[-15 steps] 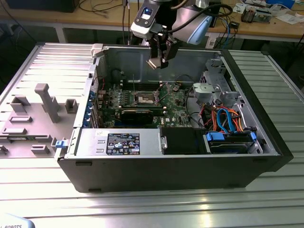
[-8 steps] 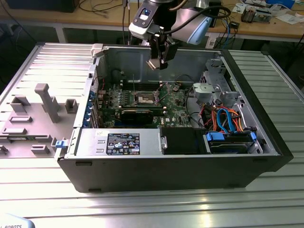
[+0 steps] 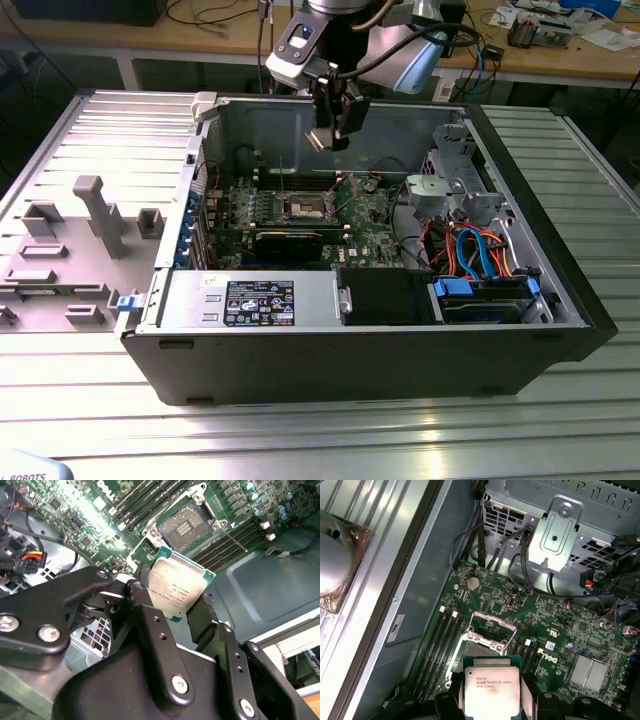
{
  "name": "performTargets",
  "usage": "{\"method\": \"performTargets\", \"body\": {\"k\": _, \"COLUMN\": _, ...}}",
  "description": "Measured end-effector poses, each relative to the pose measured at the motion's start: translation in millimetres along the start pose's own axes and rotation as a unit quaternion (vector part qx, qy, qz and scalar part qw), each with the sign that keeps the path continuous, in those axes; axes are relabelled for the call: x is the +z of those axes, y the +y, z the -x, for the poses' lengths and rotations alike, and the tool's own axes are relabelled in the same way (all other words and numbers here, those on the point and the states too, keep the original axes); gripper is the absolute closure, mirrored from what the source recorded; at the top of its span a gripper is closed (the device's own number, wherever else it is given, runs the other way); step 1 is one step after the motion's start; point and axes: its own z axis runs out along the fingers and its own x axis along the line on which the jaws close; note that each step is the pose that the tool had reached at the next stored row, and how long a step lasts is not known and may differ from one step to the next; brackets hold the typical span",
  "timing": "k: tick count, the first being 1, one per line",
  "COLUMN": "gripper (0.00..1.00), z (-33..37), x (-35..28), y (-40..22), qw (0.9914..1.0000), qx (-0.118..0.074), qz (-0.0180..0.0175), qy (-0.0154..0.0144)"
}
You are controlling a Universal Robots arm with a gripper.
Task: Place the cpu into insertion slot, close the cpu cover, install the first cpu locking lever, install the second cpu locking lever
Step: 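Place the cpu into insertion slot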
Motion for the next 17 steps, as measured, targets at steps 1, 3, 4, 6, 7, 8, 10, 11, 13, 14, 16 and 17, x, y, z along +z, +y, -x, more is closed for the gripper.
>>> {"method": "performTargets", "body": {"k": 1, "gripper": 0.46, "z": 0.1, "x": 1.7, "y": -0.1, "qw": 0.99997, "qx": 0.008, "qz": -0.0008, "qy": -0.0001}}
{"method": "performTargets", "body": {"k": 3, "gripper": 0.46, "z": 0.2, "x": 5.7, "y": -0.3, "qw": 0.99978, "qx": 0.021, "qz": -0.003, "qy": 0.0}}
{"method": "performTargets", "body": {"k": 4, "gripper": 0.46, "z": 0.2, "x": 8.0, "y": -0.5, "qw": 0.99958, "qx": 0.029, "qz": -0.0048, "qy": 0.0004}}
{"method": "performTargets", "body": {"k": 6, "gripper": 0.46, "z": 0.3, "x": 9.3, "y": -0.6, "qw": 0.99943, "qx": 0.033, "qz": -0.0067, "qy": 0.0007}}
{"method": "performTargets", "body": {"k": 7, "gripper": 0.46, "z": 0.2, "x": 10.2, "y": -0.8, "qw": 0.99932, "qx": 0.036, "qz": -0.0075, "qy": 0.0008}}
{"method": "performTargets", "body": {"k": 8, "gripper": 0.46, "z": 0.1, "x": 10.3, "y": -1.3, "qw": 0.99926, "qx": 0.038, "qz": -0.0075, "qy": 0.0008}}
{"method": "performTargets", "body": {"k": 10, "gripper": 0.46, "z": -0.1, "x": 11.1, "y": -2.0, "qw": 0.99909, "qx": 0.042, "qz": -0.0075, "qy": 0.0006}}
{"method": "performTargets", "body": {"k": 11, "gripper": 0.46, "z": -0.1, "x": 11.4, "y": -2.0, "qw": 0.99901, "qx": 0.044, "qz": -0.0075, "qy": 0.0005}}
{"method": "performTargets", "body": {"k": 13, "gripper": 0.46, "z": -0.3, "x": 11.8, "y": -2.4, "qw": 0.99886, "qx": 0.047, "qz": -0.0075, "qy": 0.0003}}
{"method": "performTargets", "body": {"k": 14, "gripper": 0.46, "z": -0.2, "x": 11.8, "y": -2.4, "qw": 0.99882, "qx": 0.048, "qz": -0.0075, "qy": 0.0003}}
{"method": "performTargets", "body": {"k": 16, "gripper": 0.46, "z": -0.2, "x": 11.9, "y": -2.4, "qw": 0.9988, "qx": 0.048, "qz": -0.0074, "qy": 0.0003}}
{"method": "performTargets", "body": {"k": 17, "gripper": 0.46, "z": -0.2, "x": 11.9, "y": -2.4, "qw": 0.9988, "qx": 0.048, "qz": -0.0074, "qy": 0.0003}}
